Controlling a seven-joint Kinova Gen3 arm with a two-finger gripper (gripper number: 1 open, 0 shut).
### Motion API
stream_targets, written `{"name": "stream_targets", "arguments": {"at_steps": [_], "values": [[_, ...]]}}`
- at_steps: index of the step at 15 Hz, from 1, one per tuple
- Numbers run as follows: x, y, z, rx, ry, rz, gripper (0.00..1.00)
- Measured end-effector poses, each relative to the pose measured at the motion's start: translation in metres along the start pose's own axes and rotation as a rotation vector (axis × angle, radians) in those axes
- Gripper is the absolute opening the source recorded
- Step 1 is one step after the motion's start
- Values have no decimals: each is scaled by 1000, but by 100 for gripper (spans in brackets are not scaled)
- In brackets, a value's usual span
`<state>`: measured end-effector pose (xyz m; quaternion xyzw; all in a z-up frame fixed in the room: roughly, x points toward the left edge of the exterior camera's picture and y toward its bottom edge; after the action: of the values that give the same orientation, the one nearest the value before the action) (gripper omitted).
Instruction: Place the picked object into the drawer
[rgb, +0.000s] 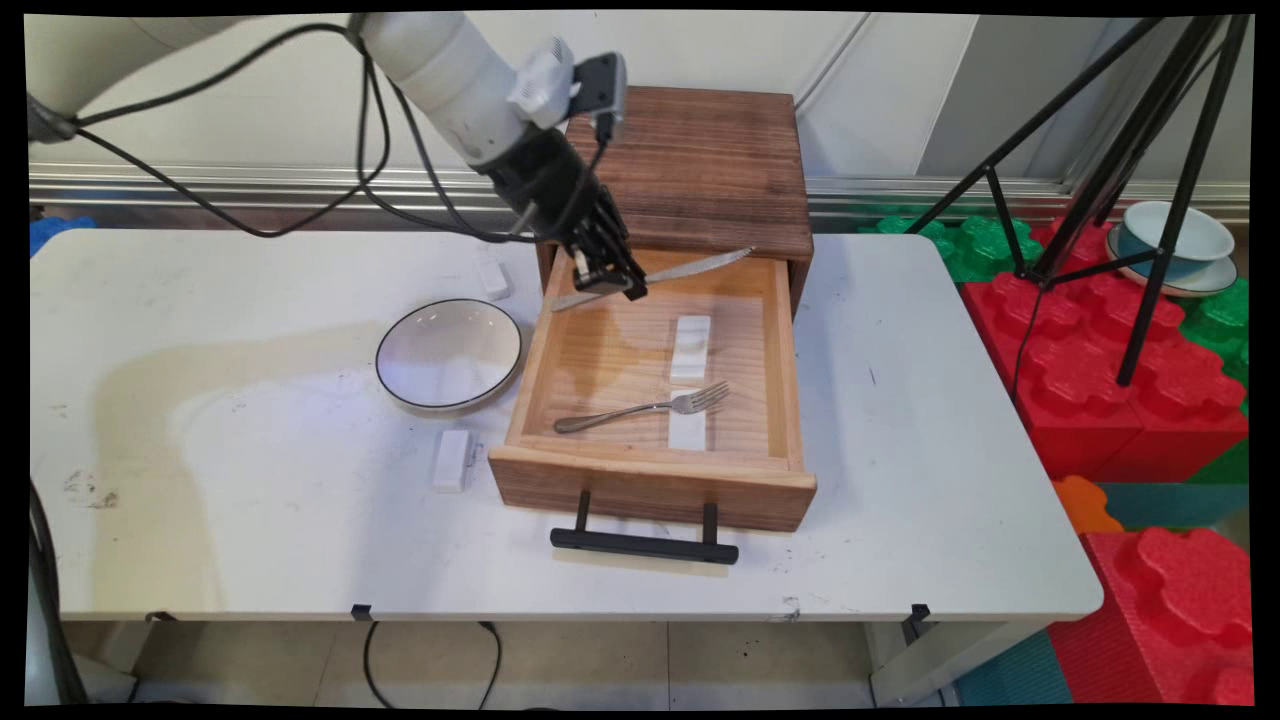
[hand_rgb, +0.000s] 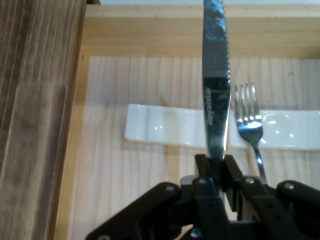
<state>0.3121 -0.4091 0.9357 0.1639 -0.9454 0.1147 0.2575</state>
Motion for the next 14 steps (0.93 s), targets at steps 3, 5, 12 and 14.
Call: {"name": "stream_targets", "arguments": {"at_steps": [3, 5, 12, 14], "values": [[2, -4, 22, 1, -10, -1, 0], [2, -7, 38, 1, -14, -3, 0], [-7, -18, 85, 6, -47, -21, 0], [-11, -20, 94, 6, -55, -27, 0]]}}
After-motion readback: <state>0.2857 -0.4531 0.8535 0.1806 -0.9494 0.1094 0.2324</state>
